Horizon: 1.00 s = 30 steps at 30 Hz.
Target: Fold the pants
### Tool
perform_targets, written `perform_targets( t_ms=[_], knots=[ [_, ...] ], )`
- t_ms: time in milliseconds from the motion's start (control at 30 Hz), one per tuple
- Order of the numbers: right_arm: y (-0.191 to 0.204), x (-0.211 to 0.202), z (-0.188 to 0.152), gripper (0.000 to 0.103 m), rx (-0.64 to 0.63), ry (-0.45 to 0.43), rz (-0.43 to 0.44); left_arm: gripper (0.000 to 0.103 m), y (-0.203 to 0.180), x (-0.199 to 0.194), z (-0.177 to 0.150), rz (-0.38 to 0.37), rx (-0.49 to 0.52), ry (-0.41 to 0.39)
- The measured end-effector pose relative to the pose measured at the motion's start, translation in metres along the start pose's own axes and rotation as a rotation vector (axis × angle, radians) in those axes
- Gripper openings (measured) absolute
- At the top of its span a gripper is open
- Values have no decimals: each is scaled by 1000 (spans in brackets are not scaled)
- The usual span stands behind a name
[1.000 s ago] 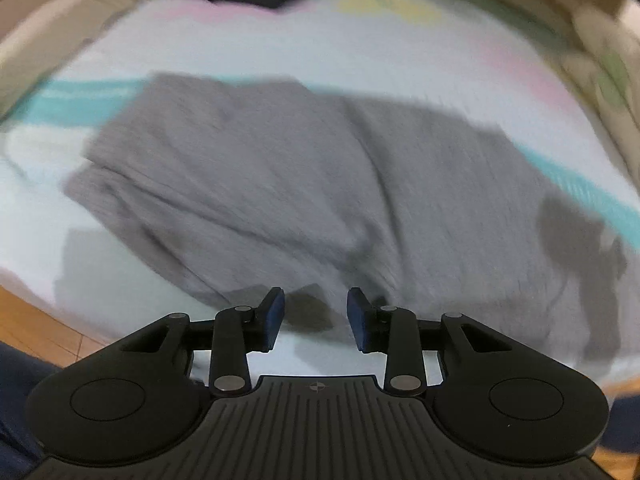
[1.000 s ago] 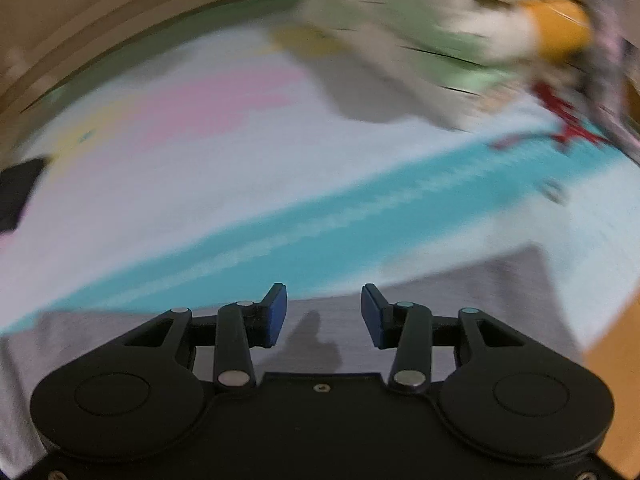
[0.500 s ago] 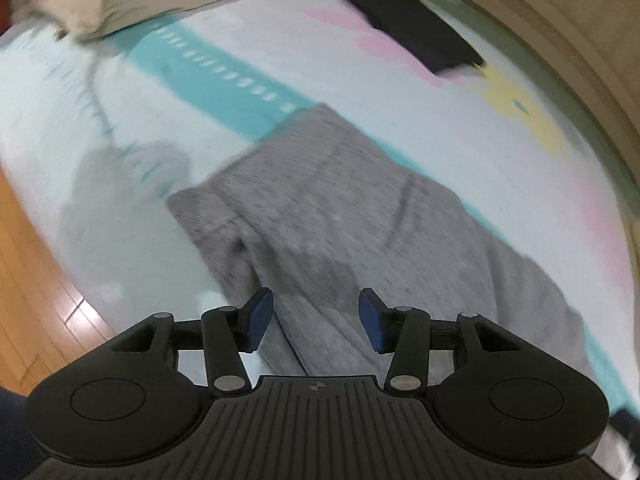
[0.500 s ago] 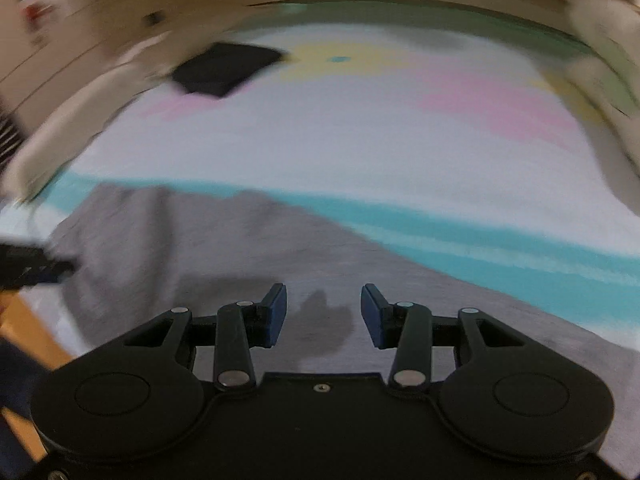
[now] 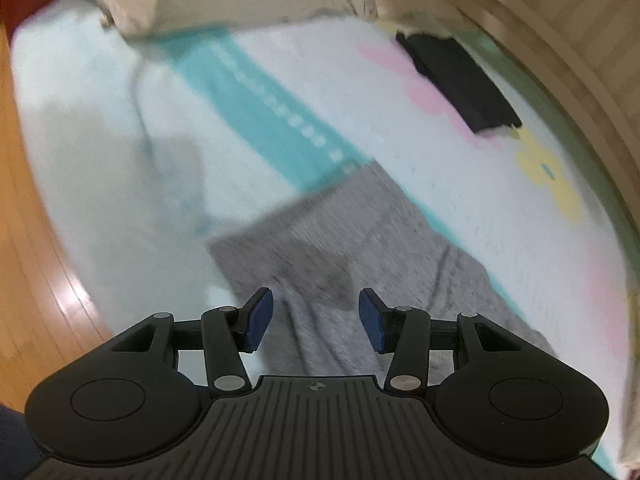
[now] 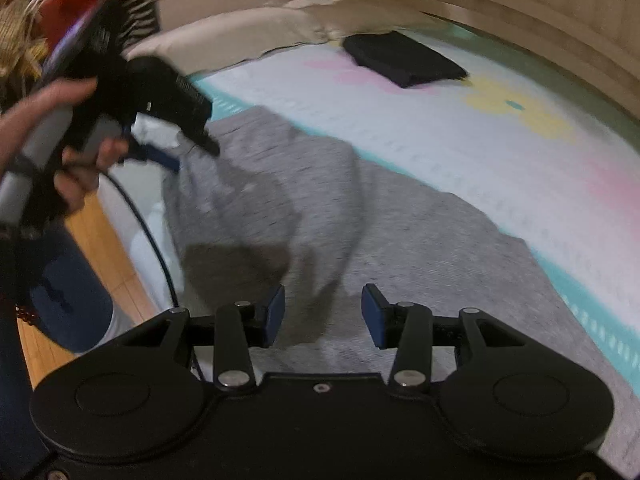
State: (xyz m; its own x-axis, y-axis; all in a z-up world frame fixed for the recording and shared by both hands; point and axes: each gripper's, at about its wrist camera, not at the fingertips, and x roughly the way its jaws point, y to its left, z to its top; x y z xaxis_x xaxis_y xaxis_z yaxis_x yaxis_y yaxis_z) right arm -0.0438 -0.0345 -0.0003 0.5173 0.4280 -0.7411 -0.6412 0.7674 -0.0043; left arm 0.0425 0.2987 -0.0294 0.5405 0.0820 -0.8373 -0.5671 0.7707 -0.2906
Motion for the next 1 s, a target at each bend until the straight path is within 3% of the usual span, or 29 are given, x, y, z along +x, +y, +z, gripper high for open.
perform_targets(
  t_ms=[100,300,367,400,567,733,867,1000],
  knots=[
    [11,6,-4,65,-21,-2,25,46,2,-8,3,20,22,-70],
    [26,26,-4,60,-96,12,-22,46,-11,8,-1,-54,63,5],
    [24,30,-5,15,-100,15,-41,46,-17,8,-8,-86,79,10],
    [23,33,-3,11,-99,39,-48,46,-20,7,-11,-104,90,16],
    [3,26,3,11,29,23,-27,46,-32,7,-29,-174,157,96],
    [-7,19,11,11,90,5,-7,47,-31,23,-34,-183,121,160],
    [-7,20,15,11,95,5,2,49,-28,32,-31,-179,48,152],
    [-6,21,14,11,85,11,0,54,-28,36,-25,-166,-29,95]
  ],
)
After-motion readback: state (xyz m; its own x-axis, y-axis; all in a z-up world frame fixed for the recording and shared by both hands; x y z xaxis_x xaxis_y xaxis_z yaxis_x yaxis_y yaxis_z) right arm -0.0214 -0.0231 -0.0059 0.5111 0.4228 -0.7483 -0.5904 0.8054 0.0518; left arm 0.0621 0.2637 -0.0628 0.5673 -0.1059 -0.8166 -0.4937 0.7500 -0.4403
